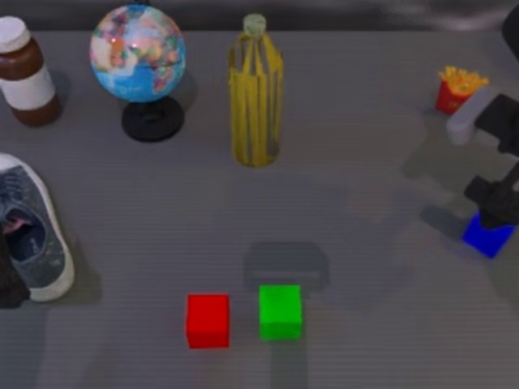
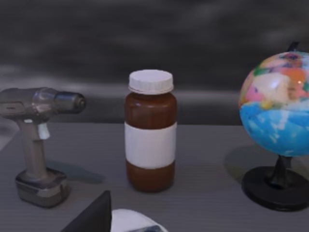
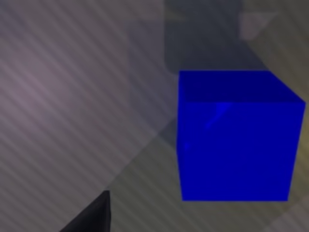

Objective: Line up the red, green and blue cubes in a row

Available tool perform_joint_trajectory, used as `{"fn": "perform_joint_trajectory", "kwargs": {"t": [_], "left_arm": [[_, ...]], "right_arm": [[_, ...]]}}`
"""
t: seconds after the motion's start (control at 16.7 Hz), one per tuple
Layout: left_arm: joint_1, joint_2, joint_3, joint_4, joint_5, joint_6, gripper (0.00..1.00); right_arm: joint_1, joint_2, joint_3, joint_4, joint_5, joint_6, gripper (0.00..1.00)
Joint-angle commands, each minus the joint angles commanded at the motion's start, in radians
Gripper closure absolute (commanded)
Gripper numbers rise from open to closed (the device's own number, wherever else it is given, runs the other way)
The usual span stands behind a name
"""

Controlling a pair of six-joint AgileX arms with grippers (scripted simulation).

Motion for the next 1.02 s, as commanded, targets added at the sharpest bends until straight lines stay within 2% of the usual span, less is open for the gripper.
{"fn": "perform_joint_trajectory", "kwargs": {"t": [0.3, 0.72, 1.02], "left_arm": [[0.0, 0.0, 0.0, 0.0, 0.0, 0.0, 0.0], [0.0, 0.0, 0.0, 0.0, 0.0, 0.0, 0.0], [0.0, 0.0, 0.0, 0.0, 0.0, 0.0, 0.0]], "right_arm": [[-0.003, 0.008, -0.011, 0.017, 0.0, -0.001, 0.0], [0.001, 0.105, -0.163, 0.272, 0.001, 0.003, 0.0], [0.002, 0.114, -0.176, 0.29, 0.001, 0.003, 0.0]]}}
